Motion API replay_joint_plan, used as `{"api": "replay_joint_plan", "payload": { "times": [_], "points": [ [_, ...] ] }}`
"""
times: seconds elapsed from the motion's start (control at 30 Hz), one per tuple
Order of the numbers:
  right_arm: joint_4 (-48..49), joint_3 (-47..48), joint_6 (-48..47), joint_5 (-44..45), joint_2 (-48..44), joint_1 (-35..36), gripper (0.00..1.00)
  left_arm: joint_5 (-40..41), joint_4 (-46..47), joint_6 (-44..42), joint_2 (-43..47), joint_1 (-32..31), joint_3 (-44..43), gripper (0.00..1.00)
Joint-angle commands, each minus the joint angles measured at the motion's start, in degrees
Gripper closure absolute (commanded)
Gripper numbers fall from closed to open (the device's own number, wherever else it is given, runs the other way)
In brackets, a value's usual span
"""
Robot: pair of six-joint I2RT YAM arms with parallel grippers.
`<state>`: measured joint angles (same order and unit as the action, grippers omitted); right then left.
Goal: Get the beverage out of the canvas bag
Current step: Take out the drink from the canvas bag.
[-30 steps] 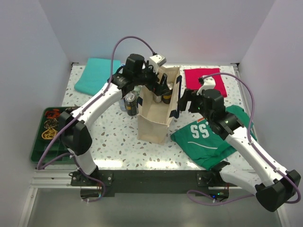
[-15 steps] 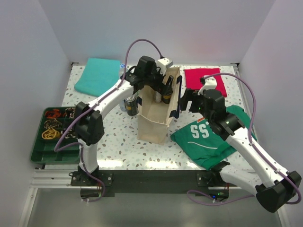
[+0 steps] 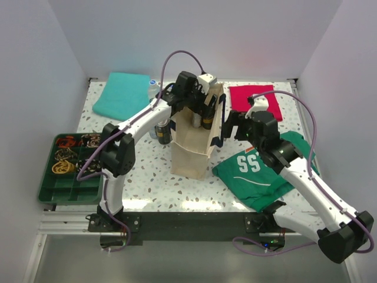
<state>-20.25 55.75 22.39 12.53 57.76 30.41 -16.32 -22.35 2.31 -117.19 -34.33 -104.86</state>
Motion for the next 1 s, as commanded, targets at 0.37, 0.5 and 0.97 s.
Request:
{"api": "replay_joint_plan", "payload": {
  "times": [0.37, 0.5, 0.97],
  "points": [
    [-0.75, 1.73, 1.78, 2.23, 0.96, 0.17, 0.11, 0.05, -0.06, -3.52, -6.12, -2.32, -8.08, 0.0],
    [-0.32, 1.03, 2.04, 3.63, -0.62, 0.08, 0.11, 2.33, -0.59, -3.62, -6.65, -2.59, -7.38, 0.0],
    [-0.05, 0.42, 1.95, 3.72, -1.07, 0.17, 0.1, 5.06, -1.2, -3.62, -9.55, -3.47, -9.75, 0.07]
  ]
}}
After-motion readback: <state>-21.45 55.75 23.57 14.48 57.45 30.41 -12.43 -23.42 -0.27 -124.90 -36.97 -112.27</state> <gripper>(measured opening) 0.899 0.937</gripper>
